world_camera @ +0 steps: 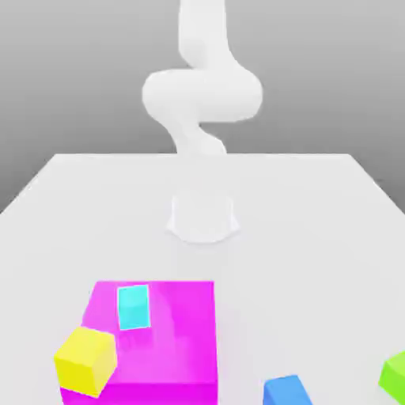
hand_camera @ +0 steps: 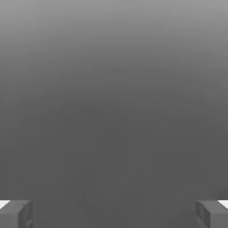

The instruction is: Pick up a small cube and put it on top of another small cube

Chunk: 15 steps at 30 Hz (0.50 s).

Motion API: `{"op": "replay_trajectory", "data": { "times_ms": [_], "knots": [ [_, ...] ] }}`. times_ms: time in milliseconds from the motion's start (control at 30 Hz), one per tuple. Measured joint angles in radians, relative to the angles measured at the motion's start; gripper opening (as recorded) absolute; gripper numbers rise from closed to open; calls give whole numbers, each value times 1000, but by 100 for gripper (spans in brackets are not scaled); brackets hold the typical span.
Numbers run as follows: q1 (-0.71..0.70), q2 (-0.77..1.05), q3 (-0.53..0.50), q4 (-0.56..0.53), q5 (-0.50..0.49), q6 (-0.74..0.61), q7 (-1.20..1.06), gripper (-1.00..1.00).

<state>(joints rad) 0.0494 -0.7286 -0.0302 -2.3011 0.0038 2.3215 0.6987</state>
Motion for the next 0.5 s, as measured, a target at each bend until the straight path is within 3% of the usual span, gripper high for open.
{"op": "replay_trajectory", "data": {
  "times_ms": [500],
  "knots": [
    [254, 429, -161, -7, 82, 130, -653, 0]
  ]
}}
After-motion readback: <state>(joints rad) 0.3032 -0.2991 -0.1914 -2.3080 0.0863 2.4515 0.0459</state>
